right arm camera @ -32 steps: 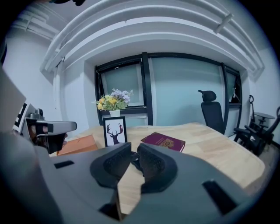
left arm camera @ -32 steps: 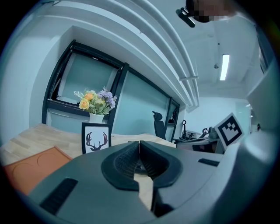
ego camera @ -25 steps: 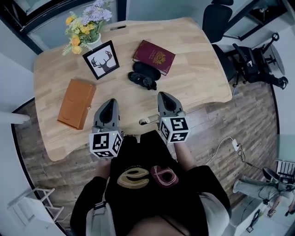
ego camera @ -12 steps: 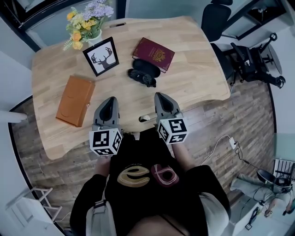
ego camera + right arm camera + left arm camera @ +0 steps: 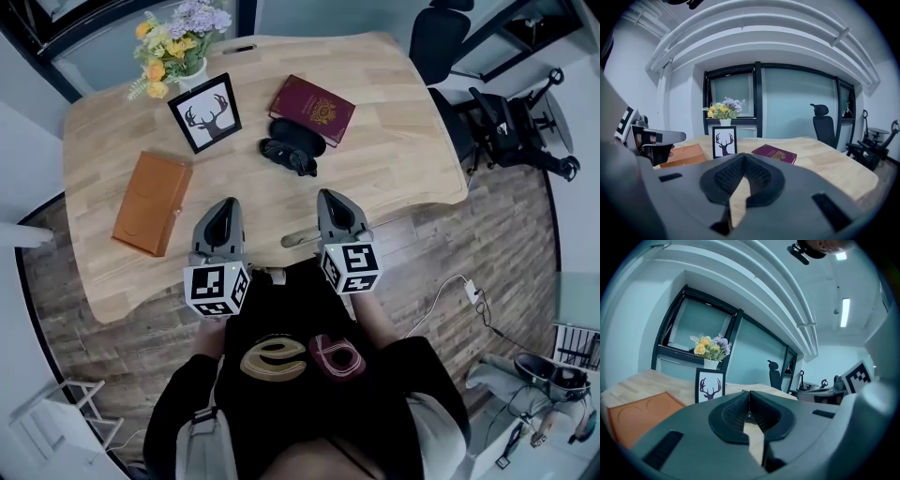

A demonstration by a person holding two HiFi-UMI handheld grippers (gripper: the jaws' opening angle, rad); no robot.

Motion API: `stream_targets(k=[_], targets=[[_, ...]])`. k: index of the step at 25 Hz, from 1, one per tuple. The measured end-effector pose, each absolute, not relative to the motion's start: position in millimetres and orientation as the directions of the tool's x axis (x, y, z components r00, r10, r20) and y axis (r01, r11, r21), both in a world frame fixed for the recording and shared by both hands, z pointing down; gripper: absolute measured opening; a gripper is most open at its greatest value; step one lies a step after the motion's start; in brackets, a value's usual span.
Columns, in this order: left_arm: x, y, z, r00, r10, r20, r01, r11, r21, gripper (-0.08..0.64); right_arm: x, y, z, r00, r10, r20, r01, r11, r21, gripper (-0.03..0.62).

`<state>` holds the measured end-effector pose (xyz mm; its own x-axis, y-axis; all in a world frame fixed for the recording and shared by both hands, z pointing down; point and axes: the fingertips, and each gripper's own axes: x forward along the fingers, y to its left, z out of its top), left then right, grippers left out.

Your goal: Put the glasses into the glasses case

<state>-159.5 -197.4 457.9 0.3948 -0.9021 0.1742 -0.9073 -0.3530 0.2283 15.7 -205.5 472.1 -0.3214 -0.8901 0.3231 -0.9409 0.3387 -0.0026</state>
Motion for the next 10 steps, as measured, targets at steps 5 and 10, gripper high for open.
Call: stream_targets(k=[5,10], targets=[[-153,-196,462,0.405,-0.896,0.181,-0.904,-0.363,0.225,0.020,16,-202,471,-0.322,-0.895,0.310,-0.937,0.349,0.034,0.009],[-144,-195,465,0.423,-0.886,0.189,-0.897,-0.380,0.224,0.020,16,-198,472,-0.336,-0.890,0.307,-0.932,0.362,0.031,0.009]])
